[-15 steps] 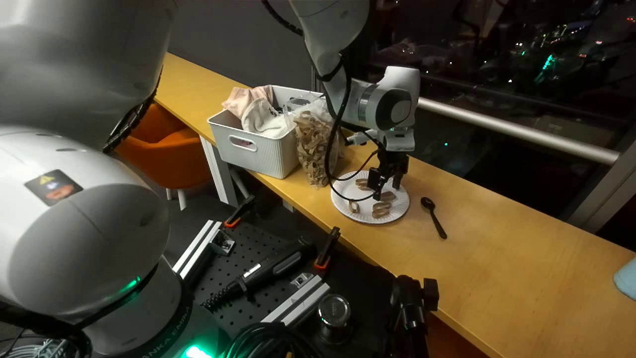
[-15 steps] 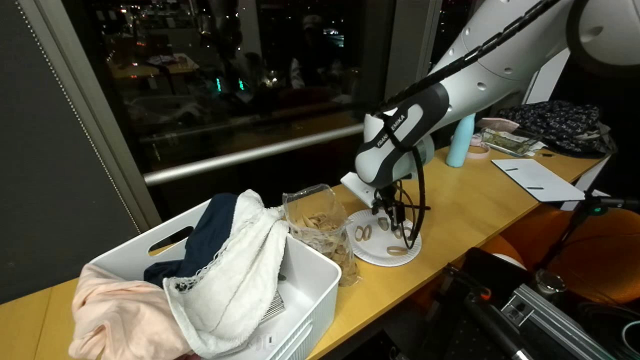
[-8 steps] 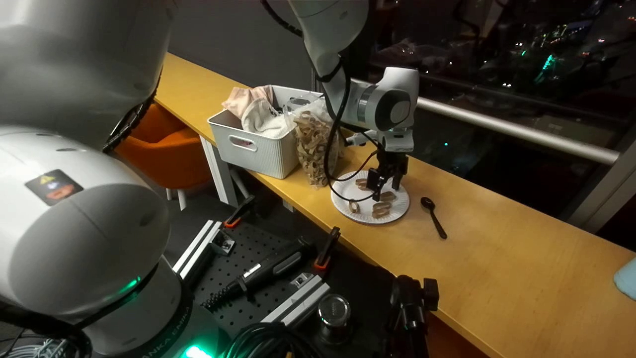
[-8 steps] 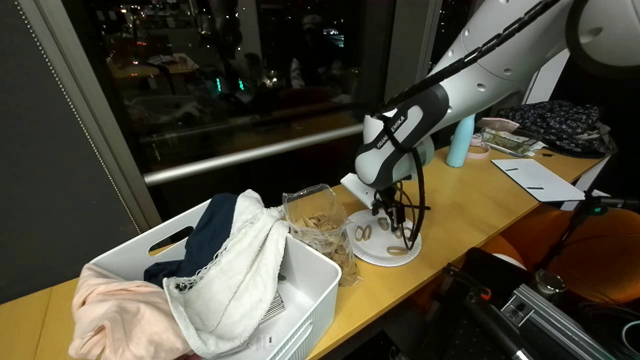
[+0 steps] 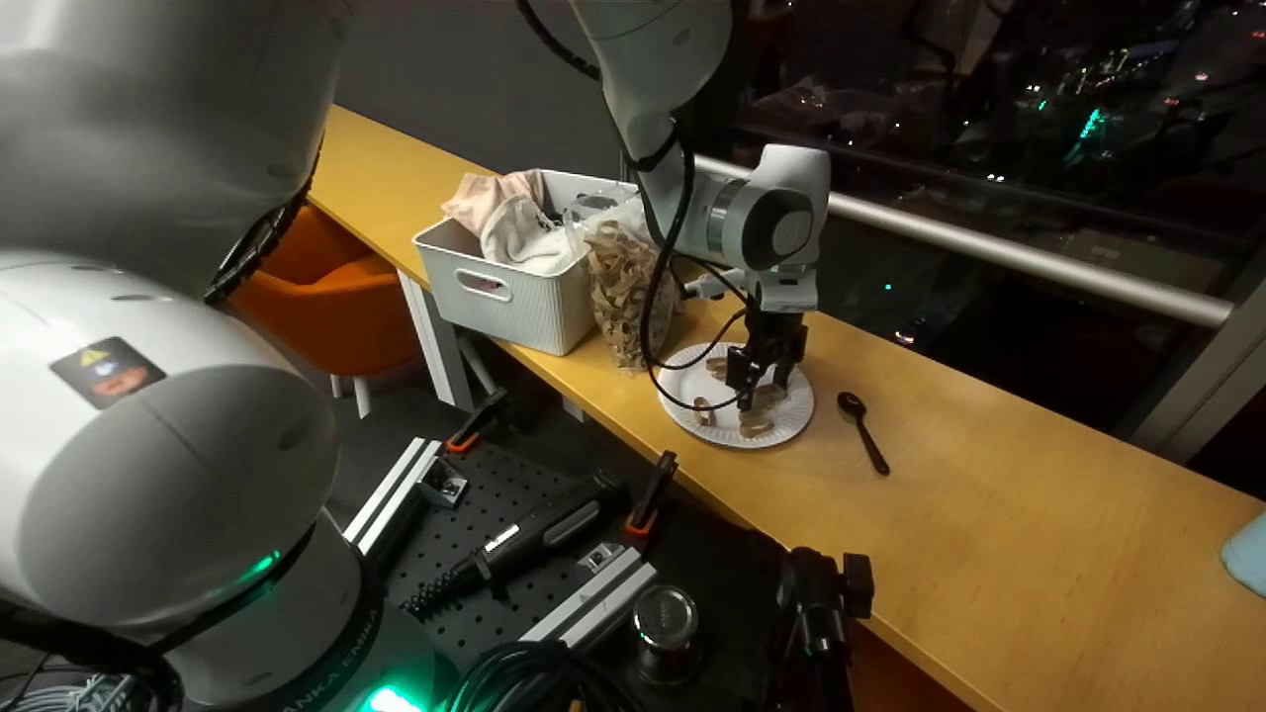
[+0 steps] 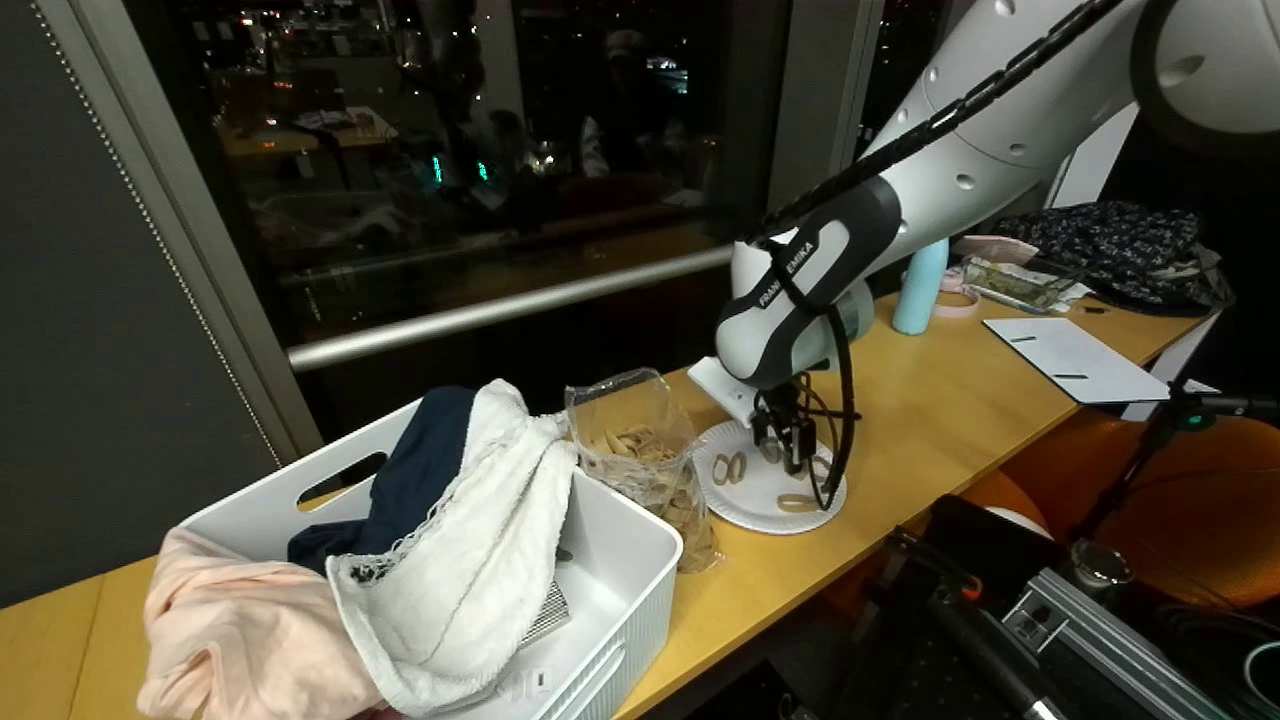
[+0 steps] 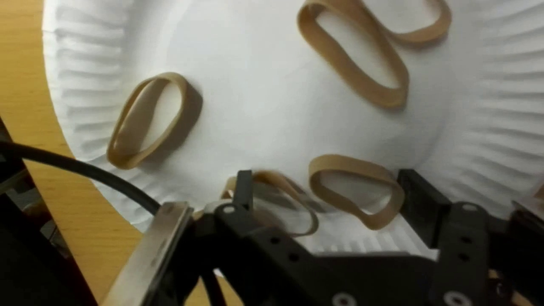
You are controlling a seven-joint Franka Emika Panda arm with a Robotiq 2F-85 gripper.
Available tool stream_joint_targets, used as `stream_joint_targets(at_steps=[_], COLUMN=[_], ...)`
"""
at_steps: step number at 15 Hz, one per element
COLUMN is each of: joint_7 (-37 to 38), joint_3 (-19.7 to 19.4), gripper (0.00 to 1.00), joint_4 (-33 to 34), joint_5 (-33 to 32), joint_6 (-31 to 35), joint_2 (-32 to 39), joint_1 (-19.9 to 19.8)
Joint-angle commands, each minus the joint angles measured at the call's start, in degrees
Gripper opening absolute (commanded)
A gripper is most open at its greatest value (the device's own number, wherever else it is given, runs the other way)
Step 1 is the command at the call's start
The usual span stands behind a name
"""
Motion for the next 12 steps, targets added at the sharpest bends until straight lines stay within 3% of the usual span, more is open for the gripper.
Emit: stream_joint_targets(at_steps=[1,6,9,12], joint_7=[1.6,2.6,2.8,2.9], joint_3=[-0.9,-0.9,-0.5,0.1], gripper=[0.52,0.30,0.03,0.00], joint_4=[-1.0,-1.2,-1.4,-1.9], joint_5=[-1.1,-0.9,0.0,0.8], joint_6=[1.9,2.4,2.2,2.2], joint_2=[-0.4,-0.9,-1.5,-2.7], joint_1=[0.8,0.8,0.0,-0.8])
